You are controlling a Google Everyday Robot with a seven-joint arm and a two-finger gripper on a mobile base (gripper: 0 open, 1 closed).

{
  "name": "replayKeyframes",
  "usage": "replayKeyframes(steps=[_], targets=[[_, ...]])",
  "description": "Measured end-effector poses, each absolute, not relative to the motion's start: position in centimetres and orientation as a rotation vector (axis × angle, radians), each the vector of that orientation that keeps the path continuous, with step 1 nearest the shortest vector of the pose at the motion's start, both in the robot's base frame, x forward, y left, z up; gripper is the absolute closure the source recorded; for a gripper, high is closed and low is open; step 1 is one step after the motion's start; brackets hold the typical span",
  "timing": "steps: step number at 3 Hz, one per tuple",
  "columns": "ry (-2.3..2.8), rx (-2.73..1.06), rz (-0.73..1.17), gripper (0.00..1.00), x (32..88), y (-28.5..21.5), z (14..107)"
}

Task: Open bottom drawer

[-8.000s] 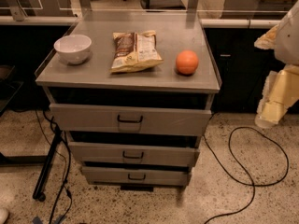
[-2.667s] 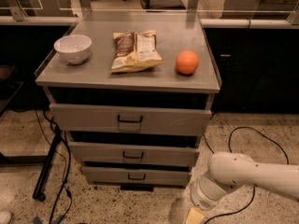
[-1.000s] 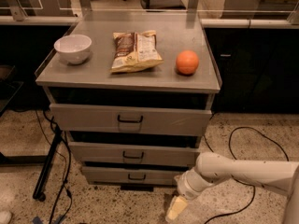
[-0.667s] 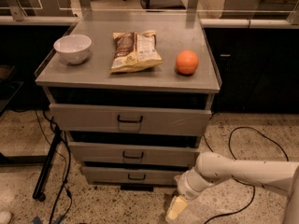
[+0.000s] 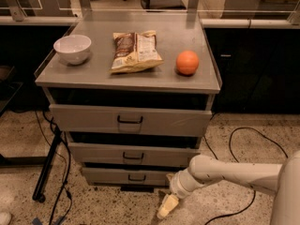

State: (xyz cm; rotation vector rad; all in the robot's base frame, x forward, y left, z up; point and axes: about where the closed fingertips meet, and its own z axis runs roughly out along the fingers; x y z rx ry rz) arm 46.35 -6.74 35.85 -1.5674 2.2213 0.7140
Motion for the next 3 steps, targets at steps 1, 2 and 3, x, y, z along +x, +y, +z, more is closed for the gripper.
replayKeyframes(steps=[1, 2, 3], targets=[[2.163, -1.551, 0.704, 0.0, 47.9, -5.0, 34.9], [2.165, -1.571, 0.695, 0.0, 47.5, -4.8, 34.5], [2.192, -1.556, 0.751, 0.0, 47.7, -3.6, 29.5]])
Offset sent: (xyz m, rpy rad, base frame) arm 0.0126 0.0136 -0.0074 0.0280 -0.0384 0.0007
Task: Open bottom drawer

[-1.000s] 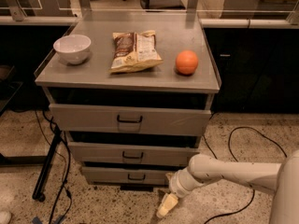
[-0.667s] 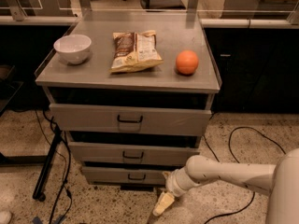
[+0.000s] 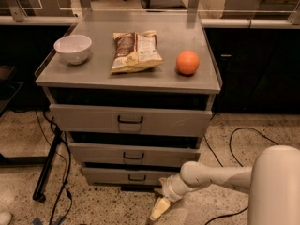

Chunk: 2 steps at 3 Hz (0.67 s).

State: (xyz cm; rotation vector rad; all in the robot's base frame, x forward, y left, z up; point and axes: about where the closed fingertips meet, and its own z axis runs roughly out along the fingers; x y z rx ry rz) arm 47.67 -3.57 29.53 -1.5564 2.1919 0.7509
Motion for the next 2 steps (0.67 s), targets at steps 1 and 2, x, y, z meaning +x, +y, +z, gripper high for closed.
replayKeyframes(steps=[1, 2], targets=[[2.193, -1.551, 0.756, 0.0, 47.7, -3.5, 29.3], [2.201, -1.494, 0.807, 0.0, 48.4, -3.1, 27.6]])
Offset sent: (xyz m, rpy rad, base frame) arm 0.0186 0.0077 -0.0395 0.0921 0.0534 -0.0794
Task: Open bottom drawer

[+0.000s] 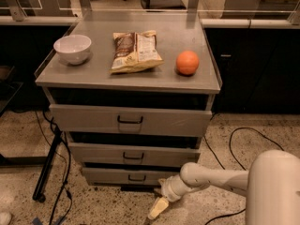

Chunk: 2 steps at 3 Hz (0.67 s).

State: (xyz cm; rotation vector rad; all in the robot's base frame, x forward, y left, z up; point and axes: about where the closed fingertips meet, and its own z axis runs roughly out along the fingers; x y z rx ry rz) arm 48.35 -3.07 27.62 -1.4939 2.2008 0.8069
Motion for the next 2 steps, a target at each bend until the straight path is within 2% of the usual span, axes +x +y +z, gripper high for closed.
replayKeyframes(steps=[2], targets=[[2.197, -1.284, 0.73, 0.0, 51.0, -5.2, 25.6]])
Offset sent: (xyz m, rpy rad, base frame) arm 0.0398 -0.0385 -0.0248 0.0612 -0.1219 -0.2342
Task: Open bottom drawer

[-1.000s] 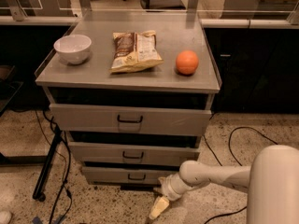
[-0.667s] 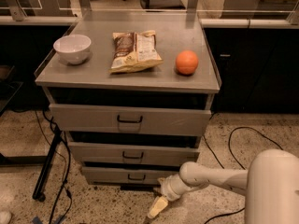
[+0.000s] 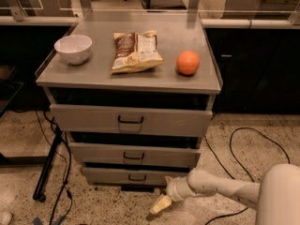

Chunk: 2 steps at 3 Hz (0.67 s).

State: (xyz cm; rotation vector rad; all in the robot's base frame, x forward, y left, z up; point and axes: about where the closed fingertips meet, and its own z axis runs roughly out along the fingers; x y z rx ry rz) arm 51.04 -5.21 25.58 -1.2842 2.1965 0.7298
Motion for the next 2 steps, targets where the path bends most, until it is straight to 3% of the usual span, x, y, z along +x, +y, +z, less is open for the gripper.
replayKeyframes(steps=[2], targets=[[2.18, -1.235, 0.674, 0.0, 52.63, -6.44, 25.94]])
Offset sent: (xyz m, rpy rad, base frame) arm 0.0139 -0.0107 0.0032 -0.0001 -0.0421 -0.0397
